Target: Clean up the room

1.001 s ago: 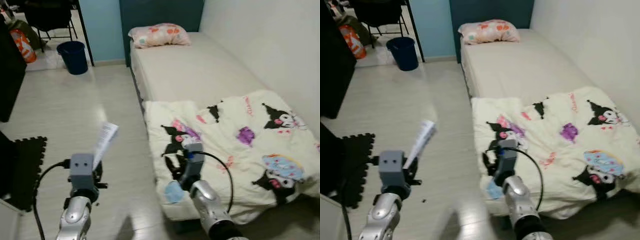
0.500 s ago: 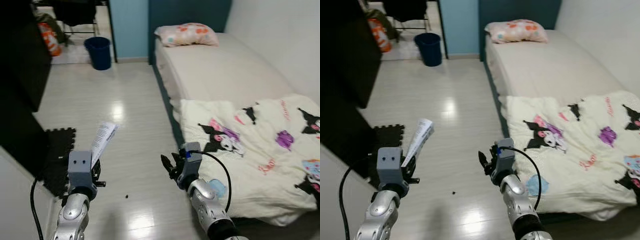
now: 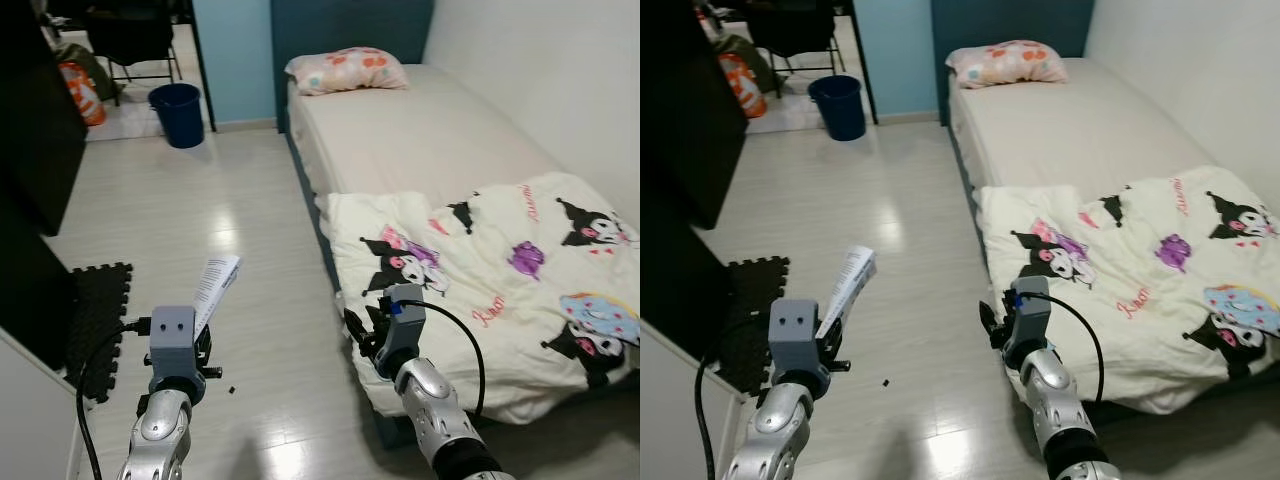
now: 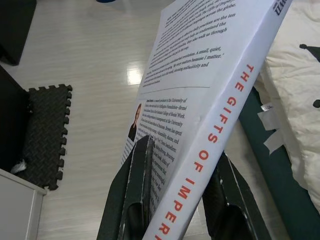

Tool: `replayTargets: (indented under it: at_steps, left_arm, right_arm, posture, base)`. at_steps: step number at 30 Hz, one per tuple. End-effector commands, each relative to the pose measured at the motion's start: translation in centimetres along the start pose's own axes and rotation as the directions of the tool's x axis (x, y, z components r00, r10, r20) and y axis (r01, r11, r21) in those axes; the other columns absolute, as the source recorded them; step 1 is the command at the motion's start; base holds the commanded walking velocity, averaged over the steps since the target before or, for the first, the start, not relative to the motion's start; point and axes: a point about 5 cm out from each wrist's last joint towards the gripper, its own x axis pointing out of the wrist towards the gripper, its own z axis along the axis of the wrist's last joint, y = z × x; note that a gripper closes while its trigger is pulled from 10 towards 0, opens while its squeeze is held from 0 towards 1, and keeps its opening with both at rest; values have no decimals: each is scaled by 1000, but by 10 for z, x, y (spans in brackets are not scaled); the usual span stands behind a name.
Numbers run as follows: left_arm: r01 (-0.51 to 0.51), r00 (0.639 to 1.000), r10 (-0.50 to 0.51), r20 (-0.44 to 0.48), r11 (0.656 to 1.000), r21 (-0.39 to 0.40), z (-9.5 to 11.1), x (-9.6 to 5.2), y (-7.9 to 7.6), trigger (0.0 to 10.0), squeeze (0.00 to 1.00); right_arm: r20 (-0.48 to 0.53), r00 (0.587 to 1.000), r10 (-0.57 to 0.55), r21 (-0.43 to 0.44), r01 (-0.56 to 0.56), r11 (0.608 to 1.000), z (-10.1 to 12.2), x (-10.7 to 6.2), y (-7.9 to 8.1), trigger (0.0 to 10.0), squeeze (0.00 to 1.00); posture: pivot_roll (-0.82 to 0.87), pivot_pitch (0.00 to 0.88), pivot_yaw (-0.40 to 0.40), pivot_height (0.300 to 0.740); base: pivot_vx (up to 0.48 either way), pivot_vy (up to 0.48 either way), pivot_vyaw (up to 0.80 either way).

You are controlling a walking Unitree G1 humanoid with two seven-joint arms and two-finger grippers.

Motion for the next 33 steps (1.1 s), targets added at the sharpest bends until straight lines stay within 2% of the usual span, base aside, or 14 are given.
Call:
replayTargets:
  at_steps: [1, 8, 14, 27, 33]
  left_arm:
    - [-42, 999, 42, -6, 999, 22, -1, 0, 8, 10000, 0]
    - [-42, 999, 42, -3, 999, 29, 0, 1, 8, 10000, 0]
    - [-1, 1000, 1, -14, 1000, -5, -1, 0, 5, 10000, 0]
    - [20, 999, -20, 31, 1000, -3, 6, 3, -3, 10000, 0]
    - [21, 998, -20, 62, 1000, -17, 10, 2, -3, 10000, 0]
  right_arm:
    - [-14, 1000, 5, 3, -5, 1000, -6, -2, 3, 10000, 0]
    - [-16, 1000, 2, 0, -2, 1000, -8, -4, 3, 10000, 0]
    - [-20, 1000, 22, -30, -23, 999, -8, -3, 6, 10000, 0]
    - [-20, 999, 40, -47, -41, 998, -4, -1, 5, 10000, 0]
    - [-12, 999, 50, -16, -50, 999, -4, -1, 6, 10000, 0]
  posture:
    - [35, 125, -16, 740]
    - [35, 121, -17, 740]
    - [34, 112, -18, 740]
    - [38, 120, -26, 740]
    - [38, 120, -27, 740]
  base:
    - [0, 0, 0]
    - [0, 0, 0]
    - [0, 0, 0]
    - [0, 0, 769]
    - [0, 0, 82]
